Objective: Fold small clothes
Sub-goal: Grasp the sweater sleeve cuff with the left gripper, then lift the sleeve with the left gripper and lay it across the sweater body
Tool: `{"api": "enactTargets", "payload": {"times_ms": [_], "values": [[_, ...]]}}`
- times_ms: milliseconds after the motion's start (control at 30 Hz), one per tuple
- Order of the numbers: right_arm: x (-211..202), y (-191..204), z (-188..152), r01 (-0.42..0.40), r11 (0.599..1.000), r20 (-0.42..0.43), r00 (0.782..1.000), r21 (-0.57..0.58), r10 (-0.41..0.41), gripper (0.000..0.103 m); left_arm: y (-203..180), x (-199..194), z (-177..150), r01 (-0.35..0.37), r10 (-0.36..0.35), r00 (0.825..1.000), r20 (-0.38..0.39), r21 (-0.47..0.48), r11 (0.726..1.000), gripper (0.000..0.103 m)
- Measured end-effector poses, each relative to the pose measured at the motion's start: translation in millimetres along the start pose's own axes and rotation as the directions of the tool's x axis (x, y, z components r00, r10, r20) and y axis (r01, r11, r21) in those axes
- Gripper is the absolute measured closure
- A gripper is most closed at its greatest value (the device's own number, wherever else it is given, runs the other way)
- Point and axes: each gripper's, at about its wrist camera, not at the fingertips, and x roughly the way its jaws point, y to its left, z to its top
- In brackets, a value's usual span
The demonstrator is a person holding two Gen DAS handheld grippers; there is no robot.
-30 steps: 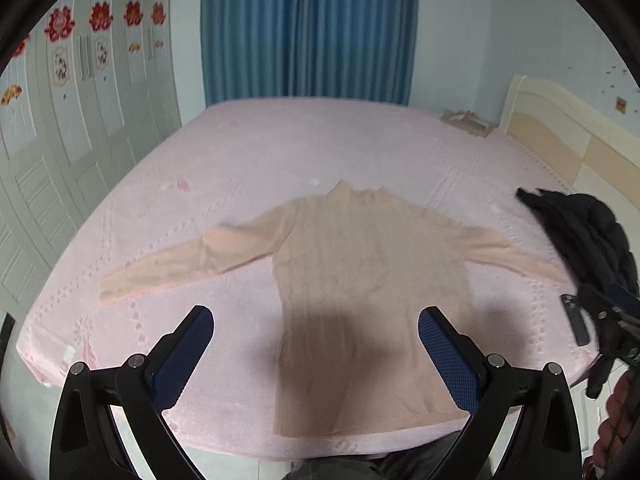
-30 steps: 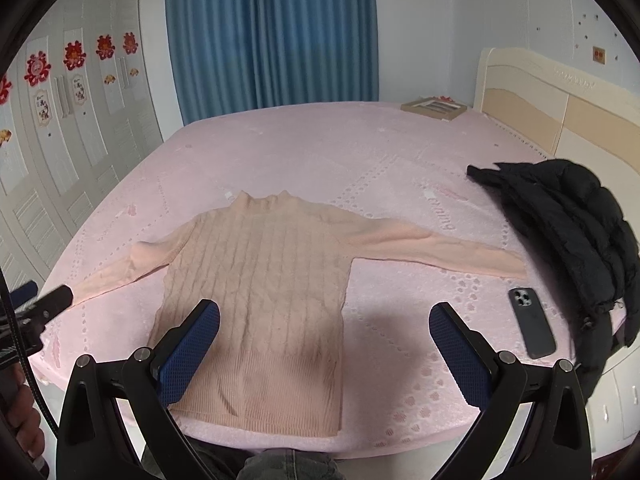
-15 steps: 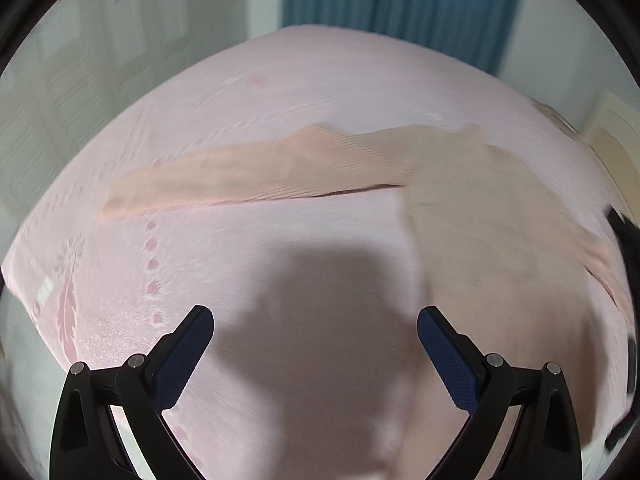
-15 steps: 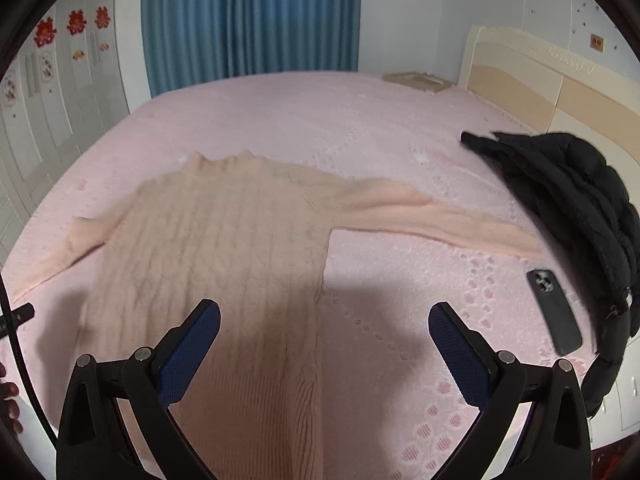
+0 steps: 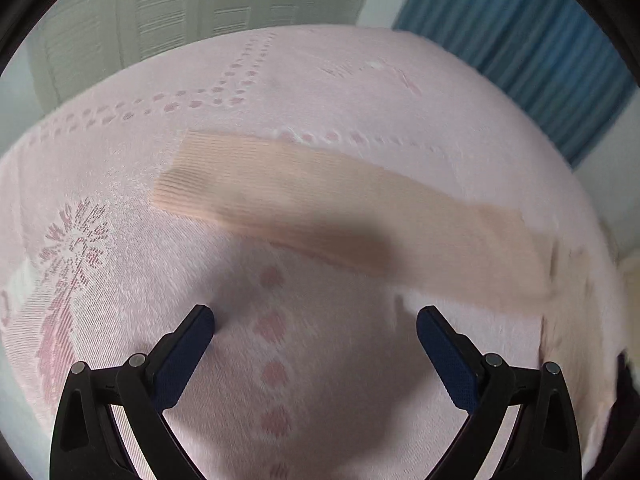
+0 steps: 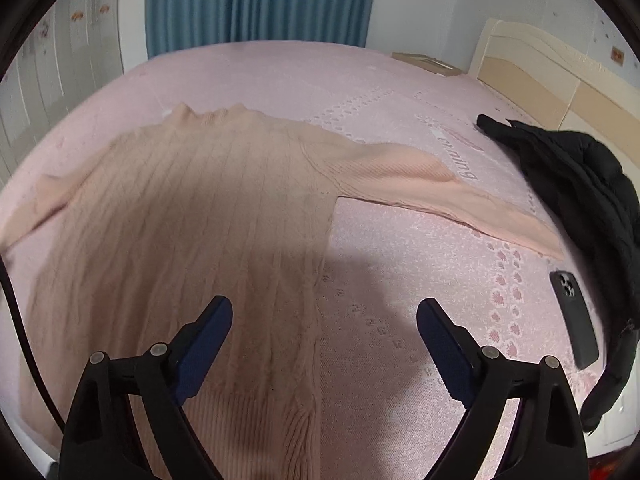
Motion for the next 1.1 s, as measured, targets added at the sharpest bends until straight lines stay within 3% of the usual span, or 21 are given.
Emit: {"api": "enactTargets", "payload": {"times_ms": [133, 233, 300, 333, 400, 433, 633, 833, 1000, 1100], "values": [[1.9, 2.2, 0.3, -0.033, 0.999, -0.006, 0.999, 0.008, 0.033, 0.011, 15.9, 11.3, 23.3, 0.045, -0.040, 0.998, 0.053, -0.098, 0.994, 0.004], [2.5, 2.0, -0.1, -0.025, 1.000, 0.000, 1.000, 0.011, 0.025, 0.011, 15.3, 20.5, 35.8, 0.003, 0.005, 0.997, 0.071, -0.111, 0.994, 0.018], [3.0, -0.6, -1.1, -0.027, 0.999, -0.005, 1.000, 0.020, 0.027, 0.011, 13.8, 23.4, 41.2, -0.056, 0.065, 0.994, 0.082, -0.114, 0.992, 0.046], [3.4, -2.6, -1.5, -0.022, 0.999, -0.007, 1.000, 0.024, 0.022, 0.011, 14.4, 26.4, 45.6, -0.085, 0.095, 0.992, 0.085, -0.116, 0.990, 0.054], [3.6, -7.4, -2.2, -0.016, 0.999, -0.009, 1.000, 0.035, 0.017, 0.011, 13.4, 25.3, 46.7, -0.111, 0.123, 0.988, 0.094, -0.117, 0.987, 0.083], [3.8, -9.7, -2.6, -0.015, 0.999, -0.010, 1.000, 0.043, 0.016, 0.011, 14.2, 24.6, 49.0, -0.110, 0.121, 0.988, 0.094, -0.113, 0.987, 0.089], [0.0, -25.6, -3.6, -0.023, 0.997, 0.001, 1.000, 0.077, 0.023, 0.011, -14.5, -16.9, 63.8, -0.087, 0.087, 0.981, 0.174, -0.008, 0.996, 0.092], [-7.2, -37.3, -1.2, -0.050, 0.995, 0.029, 0.998, 0.087, 0.048, 0.011, -99.4, -78.3, 79.2, 0.007, -0.042, 0.962, 0.268, 0.132, 0.991, 0.093], [-16.2, -56.2, -1.5, -0.064, 0.995, 0.057, 0.997, 0.083, 0.060, 0.011, -210.8, -112.3, 65.9, 0.081, -0.178, 0.941, 0.287, 0.321, 0.944, 0.093], [-18.3, -72.3, -3.2, -0.060, 0.994, 0.070, 0.996, 0.087, 0.054, 0.011, -277.7, -124.3, 36.8, 0.146, -0.272, 0.928, 0.254, 0.424, 0.894, 0.093]]}}
